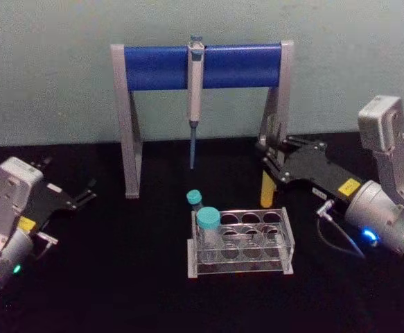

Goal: Pick up the test tube from the test tube rack, shake it, then place it back into the test tube rack.

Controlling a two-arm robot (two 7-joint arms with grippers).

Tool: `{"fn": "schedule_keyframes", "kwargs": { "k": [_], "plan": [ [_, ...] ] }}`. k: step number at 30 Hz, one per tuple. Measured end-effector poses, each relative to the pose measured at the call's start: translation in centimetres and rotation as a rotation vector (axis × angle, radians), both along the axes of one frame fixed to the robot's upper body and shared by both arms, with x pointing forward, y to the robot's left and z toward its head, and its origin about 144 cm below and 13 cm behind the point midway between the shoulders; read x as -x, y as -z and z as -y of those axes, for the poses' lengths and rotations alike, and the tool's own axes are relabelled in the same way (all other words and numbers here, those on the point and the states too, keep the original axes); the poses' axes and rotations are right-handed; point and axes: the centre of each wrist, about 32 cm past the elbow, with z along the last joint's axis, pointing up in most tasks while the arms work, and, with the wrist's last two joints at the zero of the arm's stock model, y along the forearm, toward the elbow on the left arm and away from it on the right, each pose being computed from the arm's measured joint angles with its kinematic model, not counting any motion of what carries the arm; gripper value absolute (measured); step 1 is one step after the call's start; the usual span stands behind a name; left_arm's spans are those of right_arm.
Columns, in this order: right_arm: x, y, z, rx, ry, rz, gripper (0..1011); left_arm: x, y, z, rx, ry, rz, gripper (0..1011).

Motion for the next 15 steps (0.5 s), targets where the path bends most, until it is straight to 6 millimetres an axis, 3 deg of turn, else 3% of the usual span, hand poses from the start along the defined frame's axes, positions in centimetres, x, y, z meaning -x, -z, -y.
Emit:
{"fn": "schedule_keyframes", "kwargs": {
  "k": [8, 15],
  "plan": [
    [0.9, 0.2, -0.7, -0.039, -0.086, -0.031, 233, 0.0, 0.0, 0.0, 0.0, 0.0, 0.0, 1001],
    [0.0, 0.6, -1.8, -0.098, -0.129, -0.04, 233, 0.0, 0.0, 0.0, 0.0, 0.0, 0.0, 1001]
  ]
}}
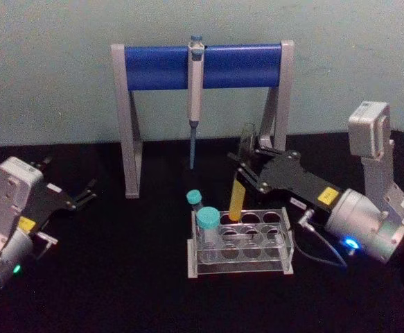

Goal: Pick up the test tube from the test tube rack, shake it, then place it back into the test tube rack.

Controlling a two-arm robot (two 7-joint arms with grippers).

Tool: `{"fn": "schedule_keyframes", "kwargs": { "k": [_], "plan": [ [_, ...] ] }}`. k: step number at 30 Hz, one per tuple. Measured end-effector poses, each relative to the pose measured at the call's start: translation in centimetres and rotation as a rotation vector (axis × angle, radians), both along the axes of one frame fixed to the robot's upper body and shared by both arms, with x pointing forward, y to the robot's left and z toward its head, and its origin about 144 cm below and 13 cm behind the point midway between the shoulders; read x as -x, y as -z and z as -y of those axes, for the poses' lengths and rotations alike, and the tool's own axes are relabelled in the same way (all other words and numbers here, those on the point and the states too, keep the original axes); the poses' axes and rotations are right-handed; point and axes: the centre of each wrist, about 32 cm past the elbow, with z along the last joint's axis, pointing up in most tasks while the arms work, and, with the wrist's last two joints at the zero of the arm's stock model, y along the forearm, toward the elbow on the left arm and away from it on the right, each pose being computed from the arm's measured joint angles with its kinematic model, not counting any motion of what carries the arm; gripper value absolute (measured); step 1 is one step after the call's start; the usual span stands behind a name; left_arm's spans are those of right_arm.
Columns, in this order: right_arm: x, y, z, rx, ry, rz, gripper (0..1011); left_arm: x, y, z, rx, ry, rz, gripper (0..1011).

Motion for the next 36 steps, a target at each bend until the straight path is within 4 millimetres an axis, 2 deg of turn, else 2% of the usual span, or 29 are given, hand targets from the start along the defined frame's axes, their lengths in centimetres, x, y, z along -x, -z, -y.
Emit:
{"fn": "schedule_keyframes", "kwargs": {
  "k": [8, 16, 28, 36],
  "plan": [
    [-1.6, 0.3, -0.6, -0.036, 0.032, 0.008, 233, 0.0, 0.0, 0.0, 0.0, 0.0, 0.0, 1001],
    [-2.1, 0.3, -0.2, -0.034, 0.08, 0.017, 233, 0.0, 0.0, 0.0, 0.0, 0.0, 0.0, 1001],
    [-1.4, -0.1, 1.2, -0.017, 0.131, 0.032, 233, 0.0, 0.0, 0.0, 0.0, 0.0, 0.0, 1001],
    [0.2, -0.5, 2.3, 0.038, 0.149, 0.032, 233, 0.0, 0.0, 0.0, 0.0, 0.0, 0.0, 1001]
  ]
}}
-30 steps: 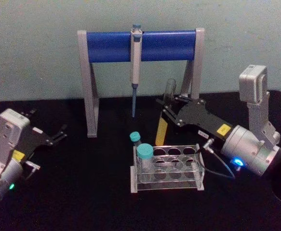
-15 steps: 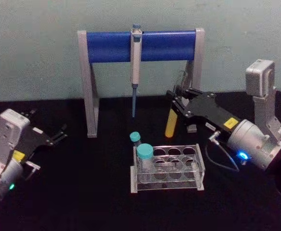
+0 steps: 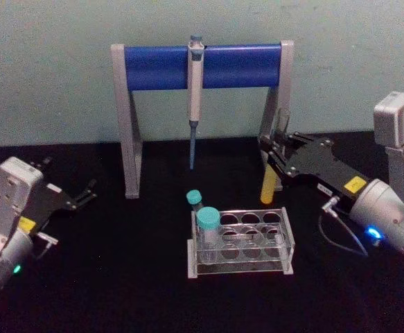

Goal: Pick up the test tube from the test tube rack, shake it, then place it back into the test tube rack.

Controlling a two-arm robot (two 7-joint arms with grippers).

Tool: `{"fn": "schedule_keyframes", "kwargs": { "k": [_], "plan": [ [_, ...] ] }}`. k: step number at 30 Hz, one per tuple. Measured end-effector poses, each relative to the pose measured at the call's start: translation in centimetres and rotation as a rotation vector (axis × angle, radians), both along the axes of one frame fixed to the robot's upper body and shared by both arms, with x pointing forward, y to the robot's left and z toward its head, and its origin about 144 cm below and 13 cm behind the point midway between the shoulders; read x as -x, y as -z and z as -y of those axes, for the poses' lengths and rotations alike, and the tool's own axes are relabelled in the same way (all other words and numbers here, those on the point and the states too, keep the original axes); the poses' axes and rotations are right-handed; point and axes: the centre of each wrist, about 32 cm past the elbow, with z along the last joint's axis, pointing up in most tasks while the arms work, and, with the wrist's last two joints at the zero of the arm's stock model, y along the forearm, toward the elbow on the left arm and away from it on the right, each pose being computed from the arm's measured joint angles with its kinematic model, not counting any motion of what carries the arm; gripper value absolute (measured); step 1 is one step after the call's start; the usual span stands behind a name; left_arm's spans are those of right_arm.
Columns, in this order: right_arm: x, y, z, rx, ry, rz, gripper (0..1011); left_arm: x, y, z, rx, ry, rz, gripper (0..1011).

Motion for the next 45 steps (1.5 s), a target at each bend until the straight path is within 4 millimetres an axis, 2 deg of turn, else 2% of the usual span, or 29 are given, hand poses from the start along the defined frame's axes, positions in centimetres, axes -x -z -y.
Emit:
{"fn": "schedule_keyframes", "kwargs": {
  "k": [6, 13, 21, 28, 45],
  "plan": [
    [1.0, -0.2, 0.1, 0.026, -0.028, -0.005, 233, 0.0, 0.0, 0.0, 0.0, 0.0, 0.0, 1001],
    [1.7, -0.2, -0.8, 0.013, -0.108, -0.019, 233, 0.0, 0.0, 0.0, 0.0, 0.0, 0.0, 1001],
    [0.8, 0.0, -2.1, -0.053, -0.161, -0.012, 233, 0.0, 0.0, 0.0, 0.0, 0.0, 0.0, 1001],
    [-0.3, 0.5, -2.7, -0.088, -0.116, 0.025, 233, 0.0, 0.0, 0.0, 0.0, 0.0, 0.0, 1001],
    [-0.8, 0.7, -2.1, -0.065, -0.005, 0.03, 233, 0.0, 0.0, 0.0, 0.0, 0.0, 0.0, 1001]
  ]
}}
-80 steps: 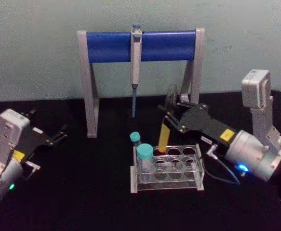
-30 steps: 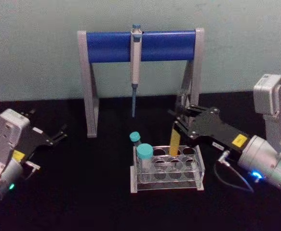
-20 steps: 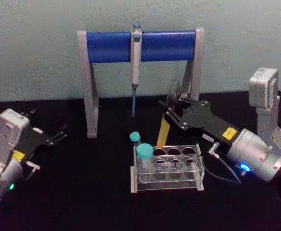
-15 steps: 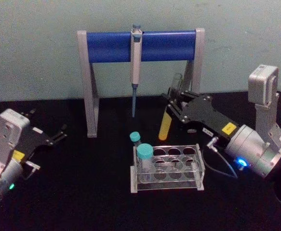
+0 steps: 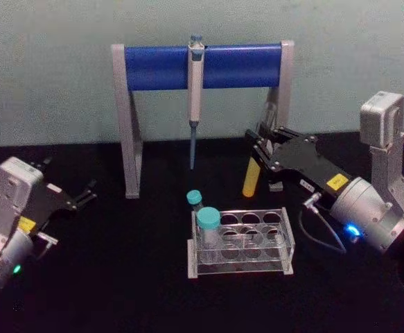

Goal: Pick up the test tube from the test tube rack, shake it, then place it back into the test tube rack.

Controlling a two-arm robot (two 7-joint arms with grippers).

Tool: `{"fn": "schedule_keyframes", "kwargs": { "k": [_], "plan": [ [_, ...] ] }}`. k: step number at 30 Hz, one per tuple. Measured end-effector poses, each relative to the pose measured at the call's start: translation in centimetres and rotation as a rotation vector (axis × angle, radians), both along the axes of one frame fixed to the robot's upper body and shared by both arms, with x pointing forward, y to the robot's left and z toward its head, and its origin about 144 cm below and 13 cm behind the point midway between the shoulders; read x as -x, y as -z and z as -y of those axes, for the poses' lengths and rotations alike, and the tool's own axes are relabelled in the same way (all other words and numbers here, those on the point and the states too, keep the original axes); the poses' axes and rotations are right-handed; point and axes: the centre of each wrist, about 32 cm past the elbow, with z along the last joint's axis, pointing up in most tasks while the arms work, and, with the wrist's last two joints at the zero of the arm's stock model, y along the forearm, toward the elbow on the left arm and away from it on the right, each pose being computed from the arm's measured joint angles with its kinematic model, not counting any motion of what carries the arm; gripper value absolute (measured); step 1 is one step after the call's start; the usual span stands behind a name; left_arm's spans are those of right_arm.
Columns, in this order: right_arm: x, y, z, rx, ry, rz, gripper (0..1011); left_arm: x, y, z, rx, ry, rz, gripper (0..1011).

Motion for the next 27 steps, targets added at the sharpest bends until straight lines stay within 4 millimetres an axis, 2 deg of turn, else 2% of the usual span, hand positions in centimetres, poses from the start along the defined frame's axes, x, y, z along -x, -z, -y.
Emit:
{"fn": "schedule_keyframes", "kwargs": {
  "k": [11, 19, 27],
  "plan": [
    [0.5, -0.4, 1.0, 0.034, 0.037, 0.004, 233, 0.0, 0.0, 0.0, 0.0, 0.0, 0.0, 1001],
    [2.1, -0.6, 2.3, 0.075, 0.047, -0.018, 233, 0.0, 0.0, 0.0, 0.0, 0.0, 0.0, 1001],
    [3.6, -0.5, 2.4, 0.08, -0.017, -0.048, 233, 0.0, 0.0, 0.0, 0.0, 0.0, 0.0, 1001]
  ]
}}
